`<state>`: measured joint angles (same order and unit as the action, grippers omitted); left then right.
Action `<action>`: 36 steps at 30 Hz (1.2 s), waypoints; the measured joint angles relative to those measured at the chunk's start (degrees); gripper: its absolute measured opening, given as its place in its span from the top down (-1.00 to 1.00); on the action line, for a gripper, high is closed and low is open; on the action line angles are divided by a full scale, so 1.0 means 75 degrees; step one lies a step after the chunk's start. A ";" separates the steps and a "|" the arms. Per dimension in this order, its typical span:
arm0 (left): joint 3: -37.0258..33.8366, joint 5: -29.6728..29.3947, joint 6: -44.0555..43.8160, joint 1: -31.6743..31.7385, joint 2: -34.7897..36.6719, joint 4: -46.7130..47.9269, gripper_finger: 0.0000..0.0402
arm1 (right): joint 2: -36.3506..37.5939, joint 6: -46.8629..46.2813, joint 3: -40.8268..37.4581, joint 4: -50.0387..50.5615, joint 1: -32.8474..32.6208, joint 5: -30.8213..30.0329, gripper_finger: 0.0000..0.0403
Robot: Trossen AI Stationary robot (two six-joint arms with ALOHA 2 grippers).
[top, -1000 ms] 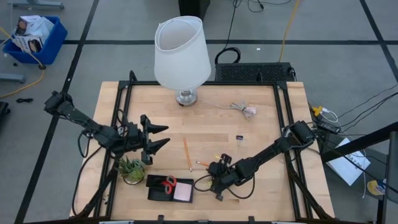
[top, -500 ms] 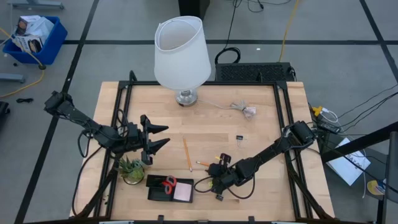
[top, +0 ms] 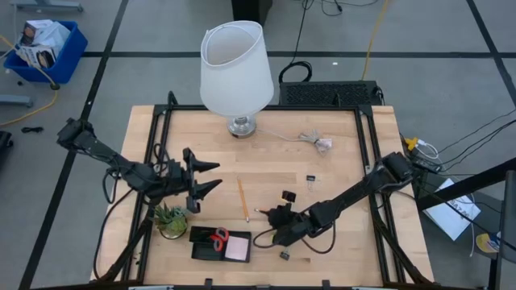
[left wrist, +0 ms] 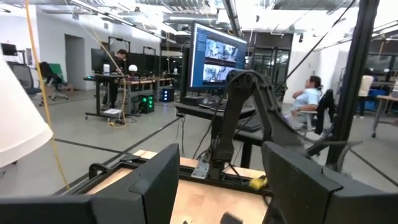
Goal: Pick and place office supplies into organizer
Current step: Put the black pen into the black desk organizer
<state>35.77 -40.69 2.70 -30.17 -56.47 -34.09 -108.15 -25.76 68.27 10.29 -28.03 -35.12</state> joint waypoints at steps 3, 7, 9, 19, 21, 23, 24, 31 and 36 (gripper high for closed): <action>0.0000 0.0006 -0.0056 0.0093 -0.0026 0.0030 -0.17 | 0.0268 0.0573 0.0004 -0.0374 0.0094 -0.0213 0.91; 0.0000 0.0024 -0.0121 0.0123 -0.0023 0.0234 -0.17 | 0.0436 0.1713 0.0003 -0.1577 0.0199 -0.0300 0.91; 0.0000 0.0163 -0.0408 0.0031 -0.0003 0.0882 -0.17 | 0.0463 0.2408 0.0015 -0.2310 0.0236 -0.0307 0.91; -0.0009 0.1500 -0.0378 -0.0721 -0.0461 0.1488 -0.17 | 0.0455 0.4980 0.0017 -0.5419 0.0501 0.0001 0.90; -0.0001 0.1649 -0.0006 -0.0818 -0.0600 0.1273 -0.17 | 0.0456 0.5256 0.0017 -0.5989 0.0544 0.0340 0.90; -0.0006 0.1603 0.0132 -0.0891 -0.0677 0.1052 -0.17 | 0.0459 0.5551 0.0020 -0.6366 0.0545 0.0512 0.90; -0.0006 0.1561 0.0172 -0.0901 -0.0689 0.0957 -0.17 | 0.0459 0.5709 0.0020 -0.6490 0.0530 0.0514 0.90; -0.0003 0.1517 0.0087 -0.0731 -0.0784 0.0760 -0.17 | 0.0459 0.5964 0.0020 -0.6887 0.0518 0.0925 0.90; -0.0003 0.1629 0.0000 -0.0533 -0.1061 0.0562 -0.17 | 0.0459 0.5869 0.0020 -0.7145 0.0728 0.1469 0.90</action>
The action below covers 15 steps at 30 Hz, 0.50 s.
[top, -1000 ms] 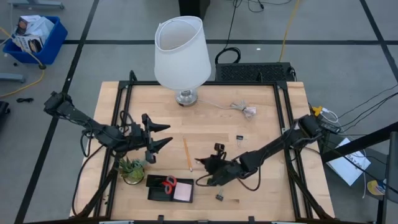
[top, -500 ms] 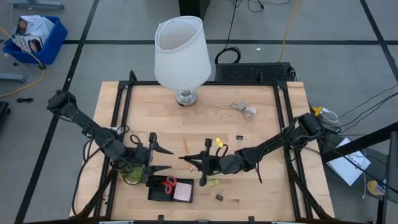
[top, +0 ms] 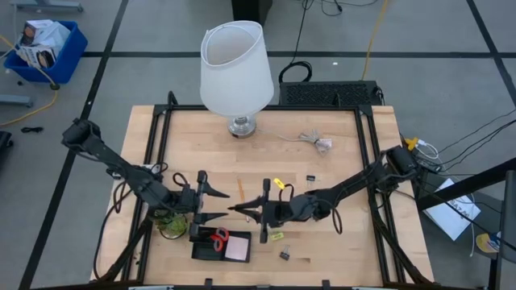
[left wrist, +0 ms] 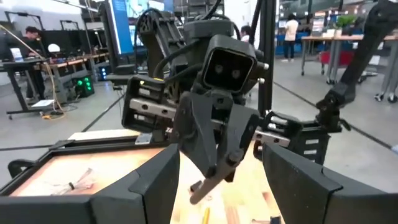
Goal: Pick and place office supplies into organizer
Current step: Put the black pen into the black desk organizer
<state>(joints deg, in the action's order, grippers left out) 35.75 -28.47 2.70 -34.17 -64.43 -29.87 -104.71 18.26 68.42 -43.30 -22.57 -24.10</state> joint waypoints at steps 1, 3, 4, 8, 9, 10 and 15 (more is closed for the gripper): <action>0.0000 0.0011 0.0019 0.0041 -0.0059 -0.0035 -0.17 | 0.0000 -0.0038 0.0000 -0.0081 0.0042 0.0089 0.90; 0.0000 0.0041 0.0058 0.0063 -0.0147 -0.0062 -0.17 | 0.0000 -0.0143 0.0002 -0.0138 0.0128 0.0245 0.90; -0.0001 0.0044 0.0058 0.0064 -0.0171 -0.0127 -0.17 | 0.0000 -0.0172 0.0006 -0.0137 0.0160 0.0251 0.90; 0.0003 0.0061 0.0058 0.0093 -0.0218 -0.0232 -0.17 | 0.0000 -0.0114 0.0006 -0.0147 0.0208 0.0251 0.89; 0.0003 0.0058 0.0040 0.0099 -0.0218 -0.0227 -0.17 | 0.0000 -0.0169 0.0006 -0.0144 0.0222 0.0251 0.89; 0.0003 0.0058 0.0021 0.0107 -0.0215 -0.0248 -0.17 | 0.0000 -0.0183 0.0006 -0.0128 0.0243 0.0253 0.89; 0.0003 0.0058 -0.0156 0.0195 -0.0273 -0.0213 -0.16 | 0.0000 -0.0188 0.0006 -0.0121 0.0297 0.0256 0.89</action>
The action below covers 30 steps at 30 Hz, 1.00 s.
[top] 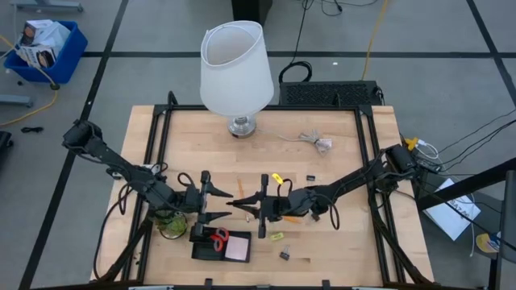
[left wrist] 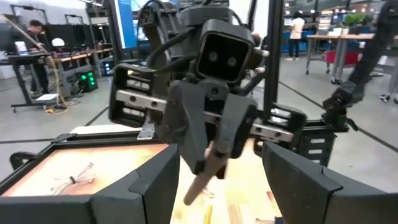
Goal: Pick and place office supplies into organizer
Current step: Put the black pen into the black desk organizer
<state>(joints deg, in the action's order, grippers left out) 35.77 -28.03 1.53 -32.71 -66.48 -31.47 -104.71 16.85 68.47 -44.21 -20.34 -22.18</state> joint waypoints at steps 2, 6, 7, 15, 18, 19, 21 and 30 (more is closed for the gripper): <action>0.0000 0.0000 -0.0031 0.0050 0.0009 -0.0043 -0.12 | 0.0000 -0.0013 0.0000 0.0010 0.0005 0.0012 0.89; 0.0000 0.0080 -0.0107 0.0124 0.0006 -0.0052 0.08 | 0.0000 -0.0070 0.0000 -0.0043 0.0008 0.0407 0.89; 0.0000 0.0101 -0.0100 0.0124 0.0009 -0.0085 0.14 | 0.0000 -0.0141 0.0000 -0.0064 0.0003 0.0342 0.89; 0.0000 0.0276 -0.0328 0.0122 0.0009 -0.0136 0.48 | 0.0000 0.0023 0.0000 -0.0087 0.0035 0.0371 0.89; 0.0000 0.0280 -0.0404 0.0122 0.0009 -0.0141 0.56 | 0.0000 0.0130 0.0000 -0.0153 0.0039 0.0351 0.89; 0.0000 0.0280 -0.0421 0.0122 0.0009 -0.0158 0.59 | 0.0000 0.0168 0.0000 -0.0189 0.0049 0.0349 0.89; 0.0000 0.0277 -0.0421 0.0123 0.0009 -0.0192 0.64 | 0.0000 0.0171 0.0000 -0.0232 0.0052 0.0350 0.89; 0.0000 0.0245 -0.0379 0.0122 0.0015 -0.0233 0.77 | 0.0000 0.0213 0.0000 -0.0306 0.0055 0.0338 0.88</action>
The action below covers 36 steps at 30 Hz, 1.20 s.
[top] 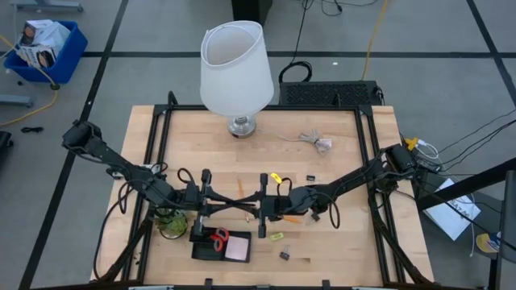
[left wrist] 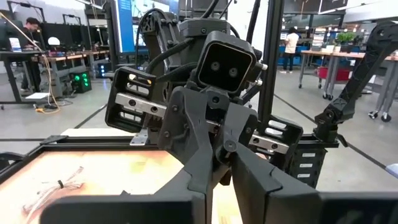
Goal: Pick and place office supplies into organizer
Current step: Put the black pen into the black desk organizer
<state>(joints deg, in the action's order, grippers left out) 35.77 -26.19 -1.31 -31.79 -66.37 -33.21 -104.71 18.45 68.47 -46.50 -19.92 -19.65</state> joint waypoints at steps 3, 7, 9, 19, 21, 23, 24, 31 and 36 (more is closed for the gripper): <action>0.0000 0.0019 -0.0102 0.0000 -0.0001 -0.0003 0.72 | 0.0000 0.0061 0.0000 0.0003 0.0000 0.0026 0.85; 0.0000 0.0041 -0.0311 0.0000 -0.0003 0.0000 0.72 | 0.0000 0.0214 0.0000 0.0006 -0.0010 0.0059 0.71; 0.0000 0.0055 -0.0347 -0.0003 -0.0003 0.0011 0.78 | 0.0000 0.0333 0.0000 0.0012 -0.0053 0.0057 0.62; 0.0000 0.0064 -0.0645 -0.0170 -0.0006 0.0176 0.77 | 0.0006 0.0418 0.0000 0.0679 -0.0286 -0.0346 0.11; -0.0003 0.0003 -0.0716 -0.0200 -0.0006 0.0279 0.73 | 0.0006 0.0493 0.0003 0.0903 -0.0404 -0.0965 0.06; -0.0003 -0.0053 -0.0772 -0.0219 -0.0006 0.0313 0.75 | 0.0009 0.0765 0.0003 0.1116 -0.0563 -0.1570 0.03; -0.0003 -0.0101 -0.0828 -0.0237 -0.0006 0.0352 0.78 | 0.0009 0.0934 0.0003 0.1182 -0.0655 -0.1811 0.02; -0.0003 -0.0150 -0.1051 -0.0499 -0.0006 0.0754 0.84 | 0.0009 0.2228 0.0003 0.0984 -0.1465 -0.3563 0.07; -0.0003 -0.0249 -0.1474 -0.0981 -0.0006 0.1157 0.71 | 0.0009 0.2540 0.0003 0.1119 -0.1956 -0.4636 0.11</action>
<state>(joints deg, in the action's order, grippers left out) 35.75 -28.06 -12.36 -39.15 -66.41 -24.54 -104.64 37.50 68.49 -38.11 -34.59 -54.42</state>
